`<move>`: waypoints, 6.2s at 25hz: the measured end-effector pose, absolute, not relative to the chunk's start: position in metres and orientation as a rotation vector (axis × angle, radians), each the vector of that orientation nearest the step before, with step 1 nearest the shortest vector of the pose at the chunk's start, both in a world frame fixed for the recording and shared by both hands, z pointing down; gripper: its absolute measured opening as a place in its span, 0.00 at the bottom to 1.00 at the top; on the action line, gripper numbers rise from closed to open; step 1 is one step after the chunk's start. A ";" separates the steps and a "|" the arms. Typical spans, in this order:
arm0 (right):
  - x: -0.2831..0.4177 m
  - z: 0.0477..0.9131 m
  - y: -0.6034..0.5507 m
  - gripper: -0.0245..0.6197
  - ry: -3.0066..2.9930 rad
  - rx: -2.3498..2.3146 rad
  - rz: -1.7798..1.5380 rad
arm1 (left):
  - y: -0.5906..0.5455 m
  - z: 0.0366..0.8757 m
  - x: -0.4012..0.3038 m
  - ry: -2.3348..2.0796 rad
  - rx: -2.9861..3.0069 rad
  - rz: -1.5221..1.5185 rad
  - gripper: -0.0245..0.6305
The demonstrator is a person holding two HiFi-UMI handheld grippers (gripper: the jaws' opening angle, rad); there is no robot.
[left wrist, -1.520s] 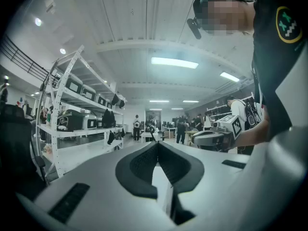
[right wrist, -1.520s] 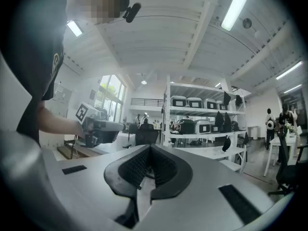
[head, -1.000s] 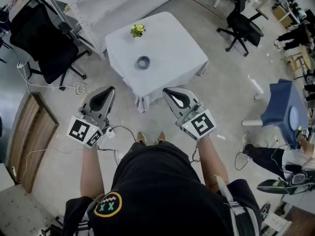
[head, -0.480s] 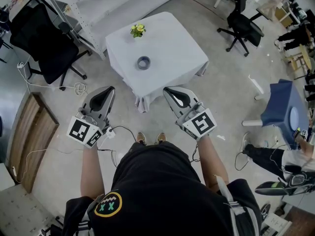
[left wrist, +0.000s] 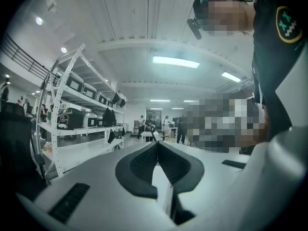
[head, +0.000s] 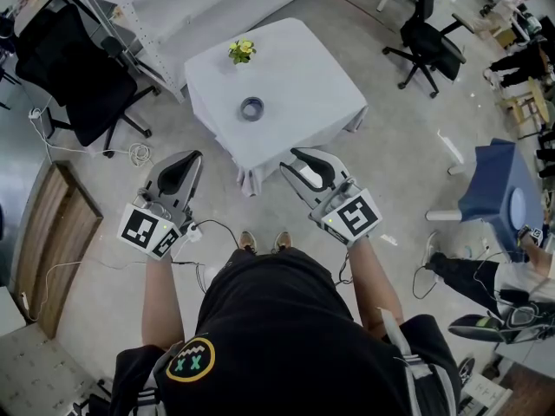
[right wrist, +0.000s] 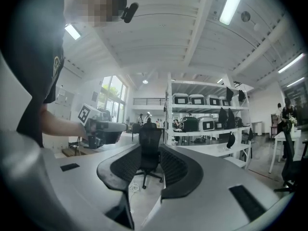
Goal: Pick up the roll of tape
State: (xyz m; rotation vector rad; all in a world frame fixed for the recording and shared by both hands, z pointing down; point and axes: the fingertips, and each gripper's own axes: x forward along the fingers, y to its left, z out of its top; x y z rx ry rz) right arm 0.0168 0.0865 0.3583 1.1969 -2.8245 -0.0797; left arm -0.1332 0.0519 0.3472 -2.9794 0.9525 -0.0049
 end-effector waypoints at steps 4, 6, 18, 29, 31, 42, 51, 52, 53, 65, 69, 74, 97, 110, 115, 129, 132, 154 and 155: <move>0.013 0.356 0.087 0.39 -2.845 1.166 -0.090 | 0.050 0.347 -0.132 0.953 -2.979 -0.003 0.07; 0.015 0.360 0.087 0.45 -2.837 1.152 -0.068 | 0.049 0.346 -0.131 0.953 -2.978 -0.005 0.07; 0.010 0.367 0.085 0.97 -2.847 1.076 -0.027 | 0.047 0.346 -0.127 0.957 -2.975 -0.013 0.07; 0.017 0.371 0.087 0.97 -2.837 1.080 -0.036 | 0.049 0.347 -0.120 0.955 -2.973 -0.020 0.07; 0.019 0.371 0.088 0.97 -2.839 1.079 -0.037 | 0.050 0.346 -0.118 0.955 -2.970 -0.021 0.07; 0.039 0.367 0.107 0.97 -2.870 1.030 -0.044 | 0.073 0.336 -0.096 0.992 -2.931 -0.041 0.07; 0.056 0.376 0.123 0.97 -2.889 0.976 -0.021 | 0.097 0.346 -0.081 1.027 -2.934 -0.083 0.07; 0.057 0.376 0.122 0.97 -2.891 0.977 -0.020 | 0.097 0.347 -0.080 1.026 -2.934 -0.084 0.07; 0.057 0.377 0.121 0.97 -2.893 0.979 -0.019 | 0.095 0.347 -0.079 1.023 -2.935 -0.084 0.07; 0.043 0.393 0.057 0.97 -2.860 1.015 0.018 | 0.025 0.364 -0.091 0.976 -2.973 -0.051 0.07; 0.035 0.401 0.019 0.97 -2.824 1.031 0.029 | -0.014 0.372 -0.098 0.948 -2.982 -0.039 0.07; 0.023 0.410 -0.036 0.97 -2.786 1.051 0.038 | -0.065 0.379 -0.107 0.879 -2.992 -0.023 0.07; -0.006 0.480 -0.155 0.97 -2.616 0.890 0.116 | -0.169 0.385 -0.103 0.786 -3.009 -0.029 0.07; -0.023 0.609 -0.199 0.97 -2.385 0.493 0.136 | -0.173 0.385 -0.099 0.905 -2.972 -0.113 0.07; -0.027 0.676 -0.204 0.97 -2.243 0.356 0.158 | -0.179 0.383 -0.107 0.954 -2.954 -0.120 0.07; -0.030 0.799 -0.198 0.97 -1.950 0.060 0.128 | -0.192 0.386 -0.124 1.066 -2.934 -0.172 0.07; -0.030 0.815 -0.197 0.96 -1.897 0.013 0.110 | -0.195 0.387 -0.126 1.084 -2.933 -0.184 0.07; -0.031 0.853 -0.193 0.89 -1.720 -0.088 0.021 | -0.195 0.395 -0.134 1.140 -2.936 -0.217 0.07; -0.030 0.852 -0.193 0.88 -1.721 -0.090 0.019 | -0.195 0.395 -0.133 1.137 -2.935 -0.217 0.07</move>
